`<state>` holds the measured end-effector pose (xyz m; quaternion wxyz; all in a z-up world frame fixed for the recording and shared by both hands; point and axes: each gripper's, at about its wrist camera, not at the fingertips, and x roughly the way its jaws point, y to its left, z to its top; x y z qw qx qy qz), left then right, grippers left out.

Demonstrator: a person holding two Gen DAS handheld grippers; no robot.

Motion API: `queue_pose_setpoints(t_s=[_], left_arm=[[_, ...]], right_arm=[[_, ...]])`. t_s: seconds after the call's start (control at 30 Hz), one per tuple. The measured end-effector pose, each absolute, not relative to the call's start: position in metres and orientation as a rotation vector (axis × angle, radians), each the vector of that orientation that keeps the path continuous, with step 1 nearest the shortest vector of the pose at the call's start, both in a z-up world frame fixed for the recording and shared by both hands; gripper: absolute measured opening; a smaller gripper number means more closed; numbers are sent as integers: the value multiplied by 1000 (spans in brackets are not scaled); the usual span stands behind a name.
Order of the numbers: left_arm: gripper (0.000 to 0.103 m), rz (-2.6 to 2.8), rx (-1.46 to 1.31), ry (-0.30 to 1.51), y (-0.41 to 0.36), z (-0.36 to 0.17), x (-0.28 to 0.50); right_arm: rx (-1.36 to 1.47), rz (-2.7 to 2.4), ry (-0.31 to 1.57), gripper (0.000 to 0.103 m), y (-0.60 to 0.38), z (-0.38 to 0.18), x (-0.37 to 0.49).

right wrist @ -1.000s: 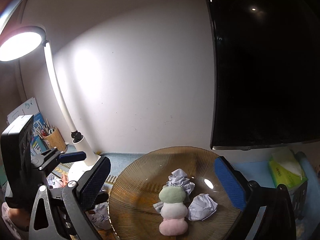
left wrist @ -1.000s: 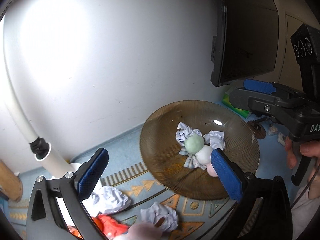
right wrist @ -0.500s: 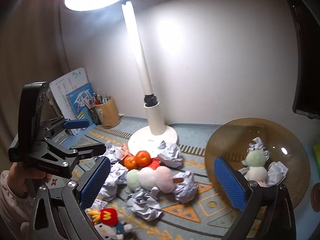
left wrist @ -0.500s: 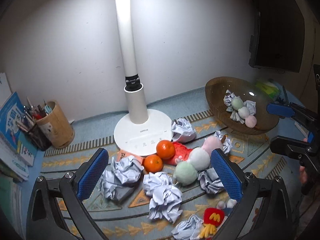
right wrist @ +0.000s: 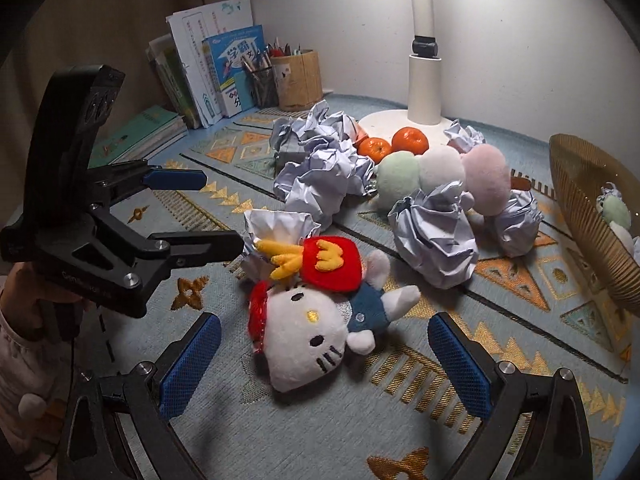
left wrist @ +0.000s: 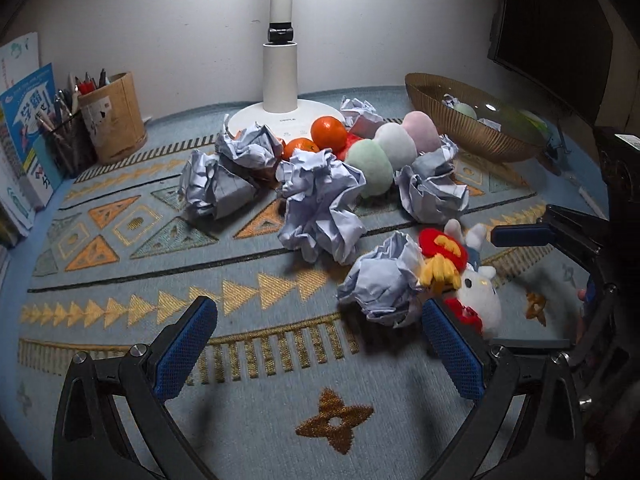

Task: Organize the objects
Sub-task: 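Move both tools back toward the Hello Kitty plush and paper balls, then grasp the Hello Kitty plush with the right tool while the left tool grasps a paper ball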

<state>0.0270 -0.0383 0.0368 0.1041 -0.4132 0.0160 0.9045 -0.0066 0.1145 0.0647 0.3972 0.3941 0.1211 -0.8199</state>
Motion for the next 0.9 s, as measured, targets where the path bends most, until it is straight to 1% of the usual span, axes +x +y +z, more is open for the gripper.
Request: queue_pose_setpoints(t_s=[0.07, 0.17, 0.33, 0.67, 0.77, 0.8, 0.83, 0.87, 0.9], left_arm=[[103, 2646, -1230, 82, -32, 31, 26], [102, 2639, -1248, 58, -26, 21, 18], [103, 2621, -1280, -36, -24, 10, 4], [102, 2632, -1285, -95, -24, 10, -6], [102, 2660, -1291, -117, -23, 11, -7], [102, 2664, -1293, -116, -21, 11, -8], [101, 2666, -1299, -94, -17, 10, -9], [95, 2662, -1289, -101, -17, 11, -10], [63, 2654, -1267, -82, -14, 13, -8]], right_arm=[[1019, -2093, 338, 103, 109, 57, -10], [1038, -2131, 403, 103, 107, 48, -13], [1073, -2148, 337, 103, 121, 46, -24], [1104, -2145, 250, 103, 137, 47, -32], [1099, -2159, 231, 97, 139, 48, -32], [1096, -2163, 222, 93, 141, 49, -32], [1084, -2154, 213, 81, 142, 50, -31], [1071, -2143, 213, 74, 142, 51, -29], [1063, -2143, 219, 73, 141, 52, -27]])
